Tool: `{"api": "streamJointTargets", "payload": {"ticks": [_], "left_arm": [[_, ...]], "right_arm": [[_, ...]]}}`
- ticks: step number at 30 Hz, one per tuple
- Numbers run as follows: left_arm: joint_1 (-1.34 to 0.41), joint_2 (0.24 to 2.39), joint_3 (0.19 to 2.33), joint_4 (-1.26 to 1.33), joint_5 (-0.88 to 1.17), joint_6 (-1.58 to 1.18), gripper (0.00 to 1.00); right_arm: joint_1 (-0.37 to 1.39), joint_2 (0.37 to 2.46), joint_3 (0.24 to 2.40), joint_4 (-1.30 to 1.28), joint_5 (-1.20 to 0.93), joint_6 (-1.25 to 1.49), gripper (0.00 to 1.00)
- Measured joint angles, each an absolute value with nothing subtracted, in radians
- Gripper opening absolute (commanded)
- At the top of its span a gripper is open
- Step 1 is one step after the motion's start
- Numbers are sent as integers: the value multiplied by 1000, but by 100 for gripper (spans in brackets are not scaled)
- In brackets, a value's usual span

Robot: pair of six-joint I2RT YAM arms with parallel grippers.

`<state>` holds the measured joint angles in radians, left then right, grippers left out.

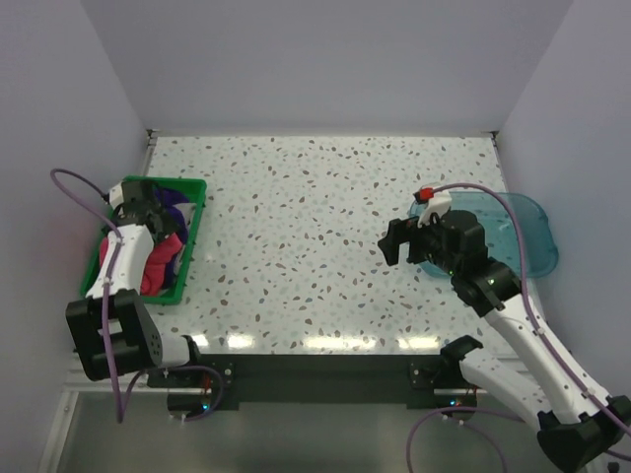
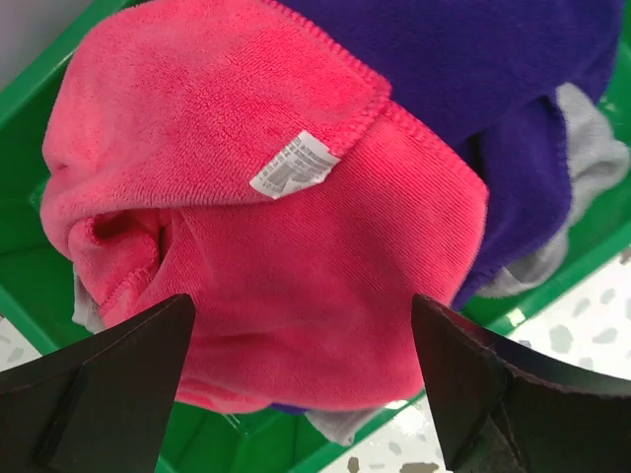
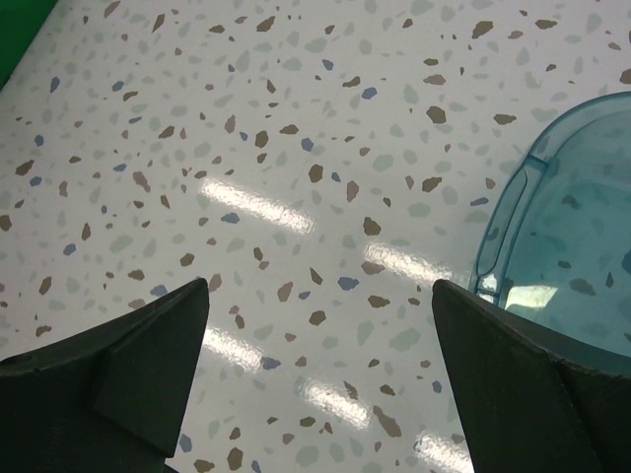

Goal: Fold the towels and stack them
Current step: Grab crumpled towel, then move the towel to the center of the board

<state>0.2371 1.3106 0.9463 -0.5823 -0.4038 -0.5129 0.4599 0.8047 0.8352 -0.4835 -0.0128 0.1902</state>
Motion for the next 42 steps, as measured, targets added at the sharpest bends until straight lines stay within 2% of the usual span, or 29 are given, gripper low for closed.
{"api": "streamJointTargets", "payload": {"ticks": [5, 6, 8, 9, 11, 12, 13, 17, 18, 26, 36, 42], "left_arm": [[254, 1371, 946, -559, -403, -514, 87], [256, 1371, 941, -548, -402, -514, 79], [263, 1369, 928, -525, -402, -513, 71], [266, 1369, 919, -513, -401, -514, 59], [274, 1369, 898, -501, -400, -512, 48], [276, 1369, 889, -499, -400, -508, 37], [279, 1369, 884, -497, -400, -507, 33], [281, 1367, 878, -484, -400, -490, 2], [281, 1365, 875, -483, -400, -488, 0], [278, 1259, 949, -567, -363, -454, 0], [172, 1206, 1467, -656, -300, -432, 0], [36, 1255, 1694, -653, -155, -424, 0]], "right_arm": [[475, 807, 835, -478, -16, 182, 99], [477, 810, 835, -478, -16, 180, 99], [477, 818, 835, -477, -16, 178, 99], [477, 821, 835, -477, -16, 176, 99], [477, 826, 835, -477, -16, 175, 99], [477, 827, 835, -477, -16, 175, 99], [477, 829, 835, -477, -16, 175, 99], [477, 830, 835, -477, -16, 175, 99], [477, 830, 835, -477, -16, 175, 99], [477, 821, 835, -478, -16, 168, 99], [477, 806, 867, -482, -18, 150, 99], [477, 783, 918, -486, -16, 137, 99]]}}
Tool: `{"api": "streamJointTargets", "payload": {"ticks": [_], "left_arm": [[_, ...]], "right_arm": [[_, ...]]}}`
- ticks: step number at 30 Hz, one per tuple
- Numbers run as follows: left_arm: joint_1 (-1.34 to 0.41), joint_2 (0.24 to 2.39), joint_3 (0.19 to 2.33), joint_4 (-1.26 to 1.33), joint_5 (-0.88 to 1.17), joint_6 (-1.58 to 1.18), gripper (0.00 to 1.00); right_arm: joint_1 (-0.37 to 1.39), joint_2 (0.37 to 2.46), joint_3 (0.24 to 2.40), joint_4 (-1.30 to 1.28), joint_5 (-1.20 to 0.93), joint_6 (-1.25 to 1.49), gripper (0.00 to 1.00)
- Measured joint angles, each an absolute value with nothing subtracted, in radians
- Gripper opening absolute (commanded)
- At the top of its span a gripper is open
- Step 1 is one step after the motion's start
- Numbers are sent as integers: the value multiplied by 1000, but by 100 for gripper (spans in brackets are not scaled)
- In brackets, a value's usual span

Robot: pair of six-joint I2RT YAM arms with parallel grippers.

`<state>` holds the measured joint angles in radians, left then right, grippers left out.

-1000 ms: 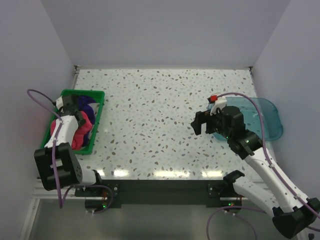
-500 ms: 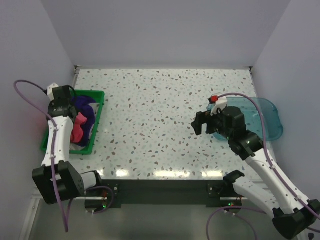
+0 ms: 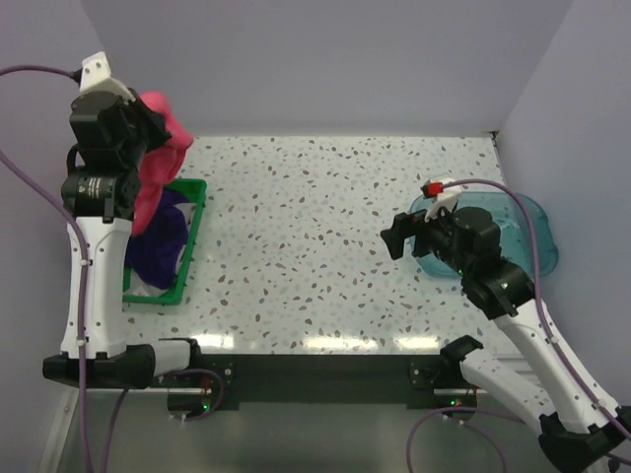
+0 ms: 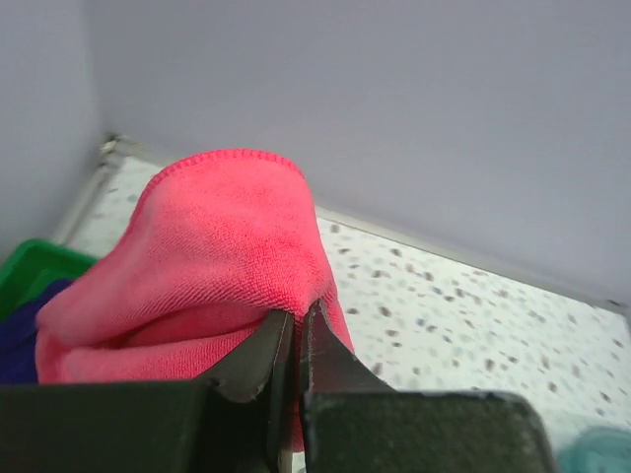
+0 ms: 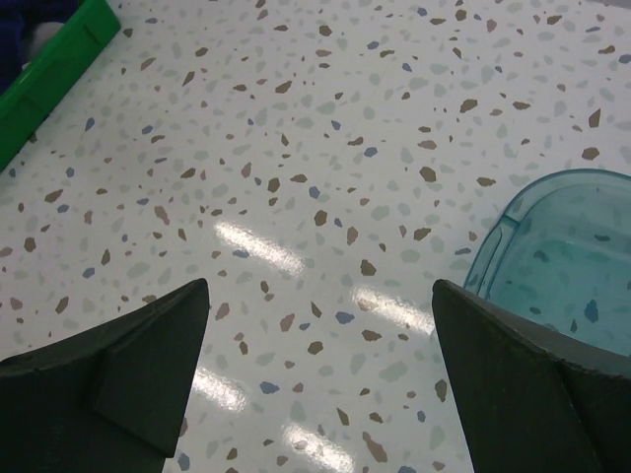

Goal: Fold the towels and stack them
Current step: Move the towel to the center of the board, then flatten out the crumpled towel

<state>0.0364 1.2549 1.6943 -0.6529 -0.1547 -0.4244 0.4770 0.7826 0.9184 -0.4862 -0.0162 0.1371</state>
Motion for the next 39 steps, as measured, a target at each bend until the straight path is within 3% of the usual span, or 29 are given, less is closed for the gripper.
{"api": "streamJointTargets", "payload": {"ticks": [6, 11, 12, 13, 18, 19, 21, 22, 25, 29, 33, 39], "left_arm": [[-157, 1308, 1793, -603, 26, -427, 0], [-390, 1279, 1621, -480, 92, -428, 0], [-453, 1271, 1552, -446, 91, -429, 5], [-516, 1266, 1482, -424, 97, -430, 21], [-862, 1308, 1182, -363, 75, -463, 46], [-917, 1313, 1134, -355, 74, -478, 59], [-984, 1308, 1061, -352, 74, -507, 70], [-997, 1299, 1036, -347, 72, -524, 76], [-992, 1246, 997, -327, 12, -571, 82], [-942, 1169, 990, -302, -58, -612, 81], [-757, 1181, 971, -249, -36, -643, 80], [-560, 1455, 1052, -219, 33, -647, 74]], "right_arm": [[477, 765, 963, -497, -9, 130, 99], [478, 743, 971, -517, 19, 127, 99], [478, 738, 971, -524, 33, 127, 99], [478, 733, 971, -530, 40, 127, 99], [478, 730, 973, -559, 88, 126, 99], [478, 730, 973, -566, 92, 126, 99], [478, 733, 973, -574, 97, 125, 99], [478, 738, 973, -577, 101, 125, 99], [478, 762, 973, -577, 112, 127, 99], [478, 856, 991, -583, 115, 141, 90], [478, 1079, 1090, -591, 113, 169, 86], [478, 1396, 1179, -579, 87, 244, 79]]}}
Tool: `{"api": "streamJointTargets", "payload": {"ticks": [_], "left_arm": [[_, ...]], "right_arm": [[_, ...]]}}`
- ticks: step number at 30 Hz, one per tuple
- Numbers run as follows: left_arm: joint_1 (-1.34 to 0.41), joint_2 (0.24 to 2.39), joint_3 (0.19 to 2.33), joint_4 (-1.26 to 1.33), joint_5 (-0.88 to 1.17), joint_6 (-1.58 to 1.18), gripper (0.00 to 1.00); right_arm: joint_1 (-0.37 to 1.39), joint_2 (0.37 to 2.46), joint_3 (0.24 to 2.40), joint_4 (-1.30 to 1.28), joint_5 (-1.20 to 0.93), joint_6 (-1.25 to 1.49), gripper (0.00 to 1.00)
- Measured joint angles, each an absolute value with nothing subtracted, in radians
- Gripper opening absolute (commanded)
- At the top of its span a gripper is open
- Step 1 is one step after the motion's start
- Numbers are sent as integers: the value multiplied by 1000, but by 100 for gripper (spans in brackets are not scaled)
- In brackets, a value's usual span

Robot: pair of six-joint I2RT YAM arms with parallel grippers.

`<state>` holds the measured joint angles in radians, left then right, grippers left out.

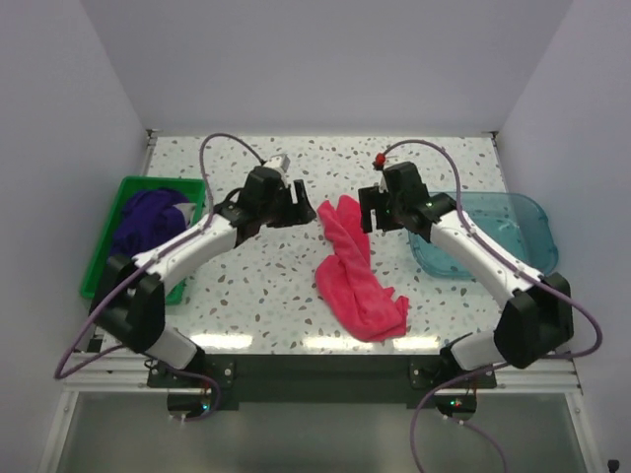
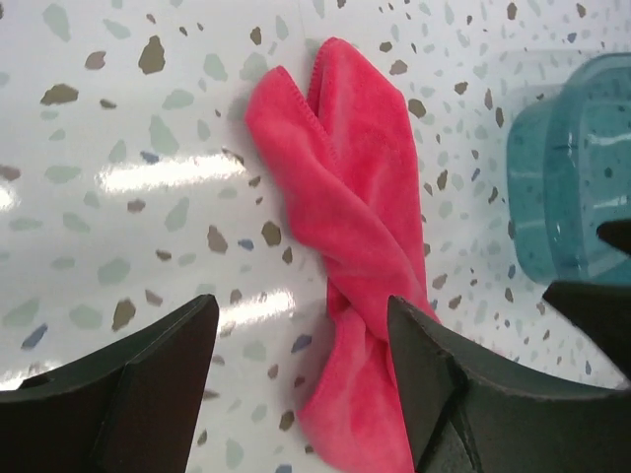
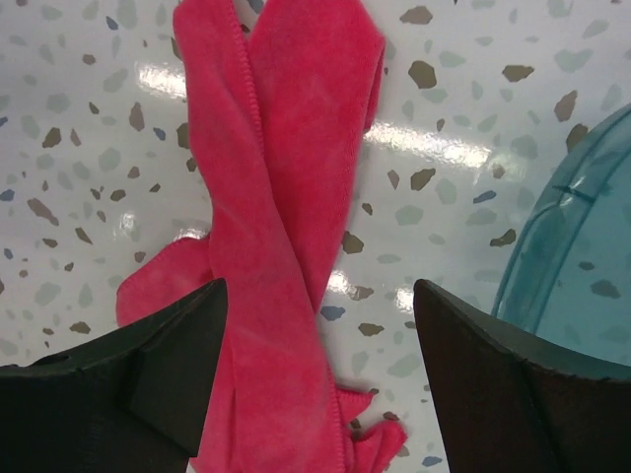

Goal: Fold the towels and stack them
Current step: Flatten out the crumpled towel

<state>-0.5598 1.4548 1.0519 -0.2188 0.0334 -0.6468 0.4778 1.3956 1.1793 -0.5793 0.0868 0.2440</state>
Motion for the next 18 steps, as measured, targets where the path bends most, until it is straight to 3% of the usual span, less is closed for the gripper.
{"api": "streamJointTargets", "payload": {"ticks": [10, 18], "left_arm": [[-537, 1993, 1517, -222, 75, -640, 66], [-537, 2126, 1547, -249, 59, -630, 61]], "right_arm": [[425, 1723, 1296, -479, 40, 375, 61], [359, 1886, 1329, -391, 5, 467, 58]]}}
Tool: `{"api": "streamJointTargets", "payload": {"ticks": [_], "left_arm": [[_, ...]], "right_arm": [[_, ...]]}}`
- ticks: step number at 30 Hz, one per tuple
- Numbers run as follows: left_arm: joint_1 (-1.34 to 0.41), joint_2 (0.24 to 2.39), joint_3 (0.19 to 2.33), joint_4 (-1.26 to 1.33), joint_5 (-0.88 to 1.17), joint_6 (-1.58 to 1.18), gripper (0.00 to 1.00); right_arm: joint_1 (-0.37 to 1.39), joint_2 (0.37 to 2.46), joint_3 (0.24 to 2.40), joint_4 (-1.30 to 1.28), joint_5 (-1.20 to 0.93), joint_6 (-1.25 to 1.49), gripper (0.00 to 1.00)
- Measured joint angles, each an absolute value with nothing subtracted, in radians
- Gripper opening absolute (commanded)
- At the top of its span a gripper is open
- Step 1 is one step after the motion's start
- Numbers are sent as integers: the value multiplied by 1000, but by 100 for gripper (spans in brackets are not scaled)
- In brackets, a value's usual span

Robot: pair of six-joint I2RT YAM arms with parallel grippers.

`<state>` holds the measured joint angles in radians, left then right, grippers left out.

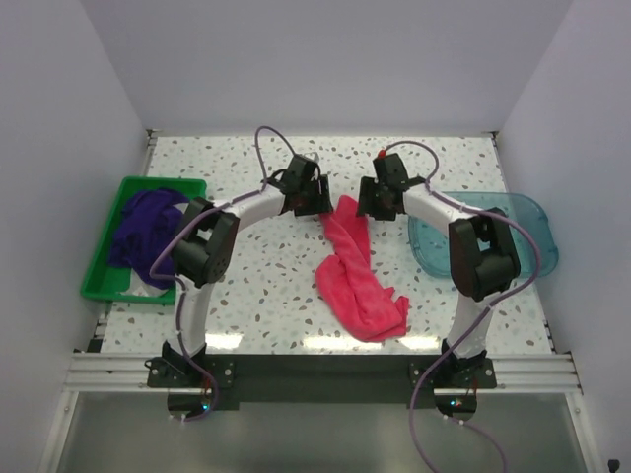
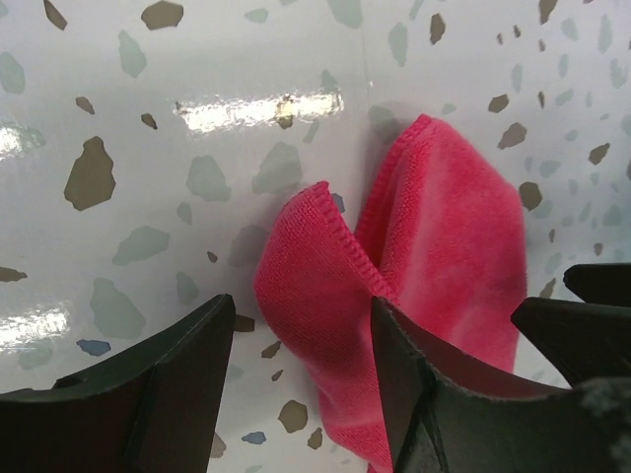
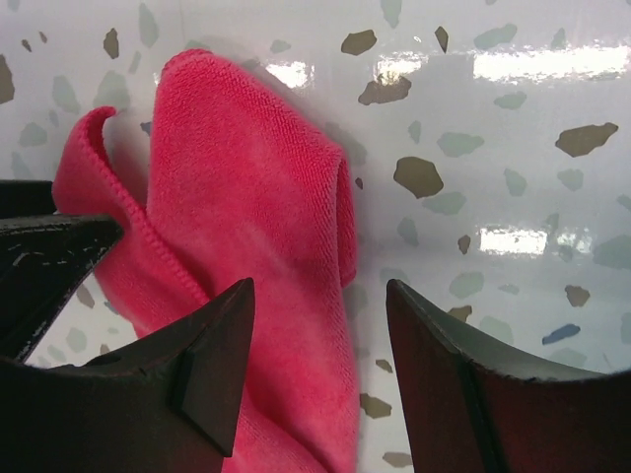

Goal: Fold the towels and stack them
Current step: Flatten out the crumpled towel

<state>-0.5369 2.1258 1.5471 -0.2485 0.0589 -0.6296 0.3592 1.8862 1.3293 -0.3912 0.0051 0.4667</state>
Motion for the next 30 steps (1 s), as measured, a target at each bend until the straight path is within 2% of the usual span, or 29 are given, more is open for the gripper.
{"api": "streamJointTargets", "payload": {"ticks": [5, 8, 9, 11, 12, 19, 25, 30], "left_arm": [[-537, 2156, 1547, -248, 57, -624, 52], [-537, 2159, 1546, -246, 59, -619, 34], [-537, 2160, 1543, -243, 61, -618, 21], [-537, 2160, 1531, -238, 67, -613, 10], [-537, 2160, 1524, -235, 69, -612, 0], [-509, 2086, 1457, -237, 84, -551, 0], [-418, 1905, 1448, -256, 155, -457, 0], [-387, 1777, 1618, -315, 211, -350, 0]], "right_arm": [[360, 1942, 1333, -356, -8, 489, 54], [361, 1962, 1333, -337, -20, 495, 40], [361, 1966, 1333, -331, -23, 493, 26], [361, 1972, 1333, -318, -30, 489, 12], [361, 1973, 1333, -313, -36, 486, 0], [358, 1949, 1333, -308, -35, 449, 0], [353, 1792, 1372, -378, 10, 376, 0], [358, 1643, 1544, -419, 25, 307, 0]]}}
